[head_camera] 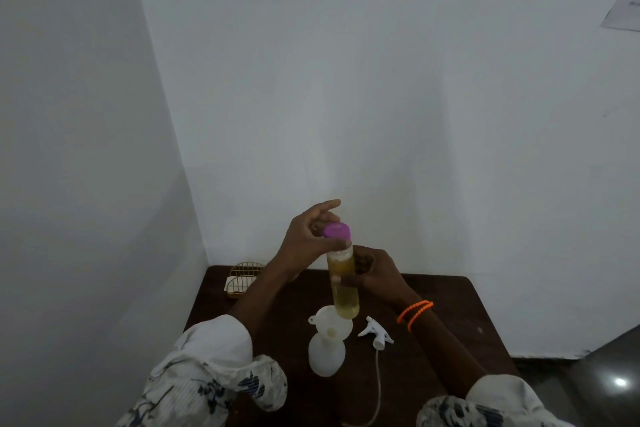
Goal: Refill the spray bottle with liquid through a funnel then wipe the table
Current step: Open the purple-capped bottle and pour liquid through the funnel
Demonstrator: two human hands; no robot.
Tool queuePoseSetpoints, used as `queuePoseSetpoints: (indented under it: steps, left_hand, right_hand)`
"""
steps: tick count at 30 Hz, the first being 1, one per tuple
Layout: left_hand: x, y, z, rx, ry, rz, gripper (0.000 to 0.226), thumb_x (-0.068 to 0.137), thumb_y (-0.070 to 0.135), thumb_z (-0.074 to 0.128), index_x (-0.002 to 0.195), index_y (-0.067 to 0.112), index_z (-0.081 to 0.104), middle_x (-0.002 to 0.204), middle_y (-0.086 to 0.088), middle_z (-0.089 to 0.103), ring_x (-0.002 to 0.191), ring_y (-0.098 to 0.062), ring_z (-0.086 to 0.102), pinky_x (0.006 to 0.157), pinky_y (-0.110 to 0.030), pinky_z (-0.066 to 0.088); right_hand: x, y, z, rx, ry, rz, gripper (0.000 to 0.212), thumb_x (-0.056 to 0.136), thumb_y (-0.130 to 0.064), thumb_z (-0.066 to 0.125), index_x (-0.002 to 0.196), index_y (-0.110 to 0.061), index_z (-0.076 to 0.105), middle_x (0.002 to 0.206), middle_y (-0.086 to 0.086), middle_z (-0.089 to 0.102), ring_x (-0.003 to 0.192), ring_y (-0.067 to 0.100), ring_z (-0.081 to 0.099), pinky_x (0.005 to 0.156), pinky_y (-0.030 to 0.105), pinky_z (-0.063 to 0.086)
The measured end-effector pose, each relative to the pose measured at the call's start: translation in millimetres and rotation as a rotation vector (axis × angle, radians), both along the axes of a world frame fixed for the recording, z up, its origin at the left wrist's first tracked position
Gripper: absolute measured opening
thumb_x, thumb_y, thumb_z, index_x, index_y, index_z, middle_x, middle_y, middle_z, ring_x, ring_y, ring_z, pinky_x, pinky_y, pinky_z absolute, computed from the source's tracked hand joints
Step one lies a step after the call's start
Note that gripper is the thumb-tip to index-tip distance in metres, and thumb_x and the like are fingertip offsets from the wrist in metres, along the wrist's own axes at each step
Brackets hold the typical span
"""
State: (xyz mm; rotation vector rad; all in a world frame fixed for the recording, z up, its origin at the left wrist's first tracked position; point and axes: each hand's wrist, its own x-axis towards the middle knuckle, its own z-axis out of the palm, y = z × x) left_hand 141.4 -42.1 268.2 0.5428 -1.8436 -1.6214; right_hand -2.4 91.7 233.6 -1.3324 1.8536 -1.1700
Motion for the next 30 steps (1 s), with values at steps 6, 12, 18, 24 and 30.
queuePoseSetpoints:
  steps: [6, 12, 18, 24, 30]
  left_hand:
    - [-1.6, 3.3, 4.1, 0.050, -0.002, -0.066, 0.073, 0.076, 0.024, 0.079, 0.144, 0.027, 0.053, 0.132, -0.001, 0.063, 0.117, -0.019, 0.063, 0.094, -0.033, 0.058]
    - [3.4, 1.3, 2.3, 0.045, -0.002, -0.093, 0.074, 0.075, 0.006, 0.084, 0.141, 0.025, 0.057, 0.123, -0.001, 0.069, 0.115, -0.023, 0.066, 0.093, -0.036, 0.059]
    - [-1.5, 3.8, 4.1, 0.022, -0.037, -0.054, 0.068, 0.073, 0.036, 0.084, 0.136, 0.032, 0.059, 0.121, 0.000, 0.062, 0.113, -0.020, 0.062, 0.092, -0.031, 0.058]
    - [5.3, 0.8, 2.8, 0.065, 0.002, -0.101, 0.065, 0.080, 0.005, 0.082, 0.139, 0.022, 0.059, 0.129, 0.001, 0.069, 0.119, -0.020, 0.066, 0.098, -0.041, 0.057]
    - [1.2, 2.8, 4.3, 0.050, -0.032, -0.054, 0.068, 0.075, 0.034, 0.083, 0.138, 0.029, 0.058, 0.132, 0.002, 0.062, 0.122, -0.017, 0.060, 0.098, -0.035, 0.056]
  right_hand:
    - [1.2, -1.0, 0.2, -0.007, -0.022, -0.001, 0.046, 0.073, -0.026, 0.088, 0.115, -0.019, 0.071, 0.104, -0.002, 0.078, 0.099, 0.013, 0.074, 0.092, 0.041, 0.060]
    - [-0.5, 0.3, 0.5, -0.016, -0.029, -0.005, 0.042, 0.075, -0.019, 0.087, 0.114, -0.016, 0.072, 0.105, 0.000, 0.078, 0.100, 0.014, 0.073, 0.092, 0.041, 0.059]
    - [3.1, 0.0, -1.6, -0.008, -0.030, 0.002, 0.042, 0.074, -0.022, 0.087, 0.113, -0.018, 0.072, 0.103, 0.000, 0.078, 0.099, 0.015, 0.074, 0.091, 0.044, 0.059]
    - [0.6, 0.3, 1.6, -0.010, -0.028, -0.011, 0.042, 0.074, -0.019, 0.087, 0.114, -0.017, 0.072, 0.103, 0.000, 0.078, 0.098, 0.013, 0.074, 0.090, 0.040, 0.060]
    - [1.5, -1.7, 2.1, 0.007, 0.016, 0.007, 0.047, 0.071, -0.030, 0.088, 0.114, -0.022, 0.072, 0.105, -0.004, 0.078, 0.099, 0.009, 0.073, 0.092, 0.040, 0.060]
